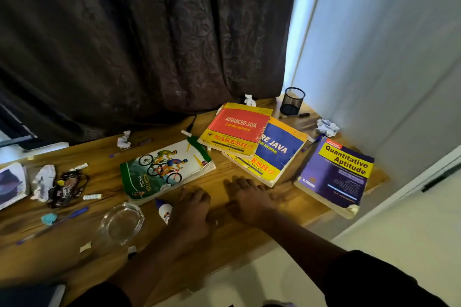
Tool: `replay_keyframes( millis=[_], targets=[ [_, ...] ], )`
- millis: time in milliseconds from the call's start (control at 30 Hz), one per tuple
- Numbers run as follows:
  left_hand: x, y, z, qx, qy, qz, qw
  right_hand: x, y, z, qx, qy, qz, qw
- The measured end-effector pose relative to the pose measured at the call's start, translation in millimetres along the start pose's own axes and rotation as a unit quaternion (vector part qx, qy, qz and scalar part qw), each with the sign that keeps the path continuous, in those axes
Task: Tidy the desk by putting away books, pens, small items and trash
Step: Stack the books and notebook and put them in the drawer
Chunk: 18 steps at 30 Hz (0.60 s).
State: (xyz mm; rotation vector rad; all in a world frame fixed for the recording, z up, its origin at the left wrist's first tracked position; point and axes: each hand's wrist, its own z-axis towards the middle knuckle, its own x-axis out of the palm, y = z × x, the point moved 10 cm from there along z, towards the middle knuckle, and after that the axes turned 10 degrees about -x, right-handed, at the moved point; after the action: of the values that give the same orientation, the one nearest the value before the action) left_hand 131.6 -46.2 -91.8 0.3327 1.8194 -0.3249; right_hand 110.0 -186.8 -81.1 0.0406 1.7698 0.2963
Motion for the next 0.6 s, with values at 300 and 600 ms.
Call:
replay_keyframes(
  millis=[300,600],
  targets=[
    [-19.7,-4.7,19.1,-0.032,-0.038,-0.004,0.999,-2.7,-16.1,14.3,-0.044,0.026,-0.038,0.998],
    [-61.6,39.7,69.4,-0.166,-0.093,0.078,0.979,-38.0,-20.1,72.0,-0.152,0.021,-0.006,0.988]
  ],
)
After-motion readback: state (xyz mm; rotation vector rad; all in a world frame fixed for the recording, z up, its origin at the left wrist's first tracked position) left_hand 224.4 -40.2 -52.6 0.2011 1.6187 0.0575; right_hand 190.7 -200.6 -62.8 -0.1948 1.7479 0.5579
